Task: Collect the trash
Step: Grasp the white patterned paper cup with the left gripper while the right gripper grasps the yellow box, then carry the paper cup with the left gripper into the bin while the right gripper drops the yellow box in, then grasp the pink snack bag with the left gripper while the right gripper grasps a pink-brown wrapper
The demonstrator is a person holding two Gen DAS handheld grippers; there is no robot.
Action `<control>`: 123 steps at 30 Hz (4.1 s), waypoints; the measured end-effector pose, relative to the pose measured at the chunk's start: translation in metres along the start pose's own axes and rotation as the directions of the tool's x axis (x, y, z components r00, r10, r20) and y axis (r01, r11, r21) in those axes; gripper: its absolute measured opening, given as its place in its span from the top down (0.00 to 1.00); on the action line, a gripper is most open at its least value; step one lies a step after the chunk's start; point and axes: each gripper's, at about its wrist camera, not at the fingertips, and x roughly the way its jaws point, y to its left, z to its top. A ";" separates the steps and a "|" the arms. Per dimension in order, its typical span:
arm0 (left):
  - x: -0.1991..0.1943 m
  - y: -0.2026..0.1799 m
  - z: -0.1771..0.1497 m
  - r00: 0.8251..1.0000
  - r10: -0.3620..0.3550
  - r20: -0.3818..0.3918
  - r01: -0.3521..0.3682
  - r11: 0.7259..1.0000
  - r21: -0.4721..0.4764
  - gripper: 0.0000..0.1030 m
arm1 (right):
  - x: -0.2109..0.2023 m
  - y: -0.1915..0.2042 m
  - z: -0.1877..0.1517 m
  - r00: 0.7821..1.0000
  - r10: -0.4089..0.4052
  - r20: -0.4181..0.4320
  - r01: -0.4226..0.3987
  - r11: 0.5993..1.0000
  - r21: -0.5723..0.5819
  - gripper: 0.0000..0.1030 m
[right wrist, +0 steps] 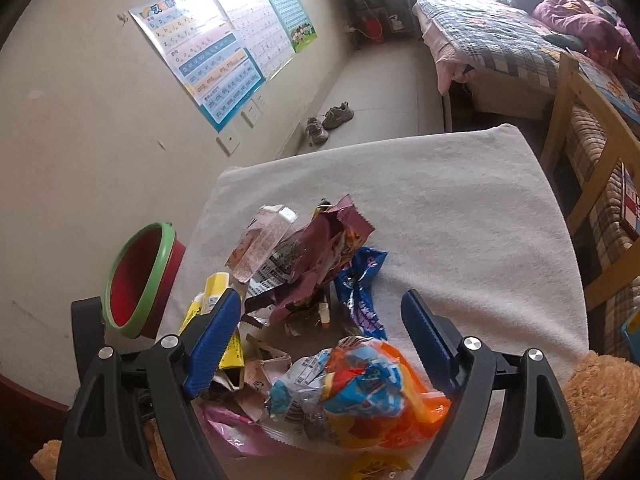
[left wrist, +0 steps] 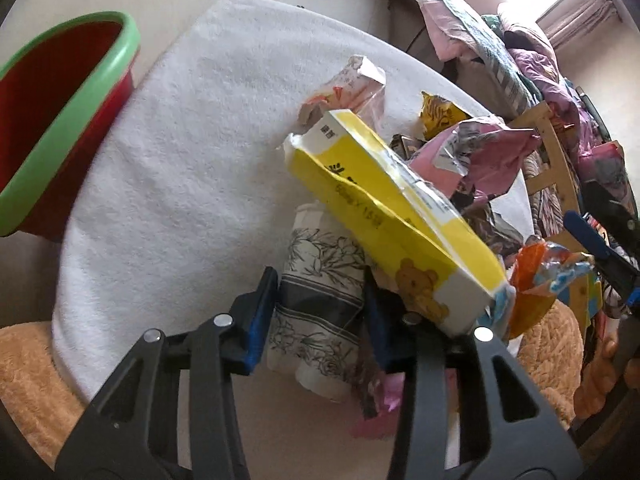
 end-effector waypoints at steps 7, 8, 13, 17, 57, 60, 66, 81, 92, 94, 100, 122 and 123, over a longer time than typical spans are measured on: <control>-0.027 0.028 -0.016 0.998 0.041 0.047 -0.038 0.998 -0.058 0.61 | 0.009 0.031 -0.003 0.997 0.042 -0.059 -0.047 0.995 -0.088 0.23; -0.028 0.031 -0.016 0.997 0.051 0.052 -0.047 0.996 -0.069 0.61 | 0.014 0.036 -0.004 0.996 0.052 -0.079 -0.060 0.994 -0.097 0.23; -0.043 0.059 -0.019 0.991 0.089 0.097 -0.074 0.985 -0.156 0.61 | 0.044 0.064 -0.008 0.974 0.106 -0.198 -0.134 0.982 -0.131 0.23; -0.053 0.074 -0.021 0.985 0.113 0.130 -0.086 0.977 -0.197 0.61 | 0.067 0.089 -0.015 0.956 0.100 -0.275 -0.154 0.971 -0.182 0.23; -0.052 0.100 -0.027 0.985 0.070 0.156 -0.019 0.951 -0.308 0.61 | 0.129 0.108 -0.060 0.897 0.024 -0.442 -0.156 0.951 -0.266 0.38; -0.053 0.099 -0.027 0.985 0.070 0.159 -0.019 0.953 -0.301 0.61 | 0.122 0.112 -0.061 0.905 0.046 -0.422 -0.178 0.943 -0.281 0.59; -0.055 0.100 -0.029 0.983 0.068 0.170 -0.013 0.951 -0.308 0.61 | 0.102 0.117 -0.051 0.927 0.098 -0.362 -0.204 0.942 -0.268 0.66; -0.086 0.099 -0.016 0.963 0.084 0.256 -0.011 0.961 -0.276 0.61 | 0.050 0.150 -0.007 0.969 0.159 -0.189 -0.214 0.922 -0.322 0.65; -0.130 0.139 0.016 0.913 0.204 0.353 -0.088 0.944 -0.316 0.61 | 0.076 0.204 0.011 0.944 0.234 -0.232 -0.308 0.879 -0.365 0.65; -0.134 0.150 0.021 0.906 0.224 0.360 -0.098 0.936 -0.337 0.61 | 0.086 0.217 0.014 0.941 0.233 -0.246 -0.314 0.872 -0.374 0.65; -0.128 0.178 0.035 0.902 0.269 0.339 -0.125 0.911 -0.392 0.61 | 0.118 0.252 0.016 0.929 0.223 -0.295 -0.329 0.863 -0.384 0.65; -0.114 0.202 0.040 0.912 0.294 0.285 -0.146 0.884 -0.444 0.44 | 0.128 0.263 0.032 0.950 0.200 -0.239 -0.290 0.850 -0.439 0.47; -0.116 0.197 0.039 0.912 0.291 0.288 -0.144 0.887 -0.439 0.44 | 0.122 0.256 0.034 0.952 0.200 -0.231 -0.285 0.856 -0.431 0.47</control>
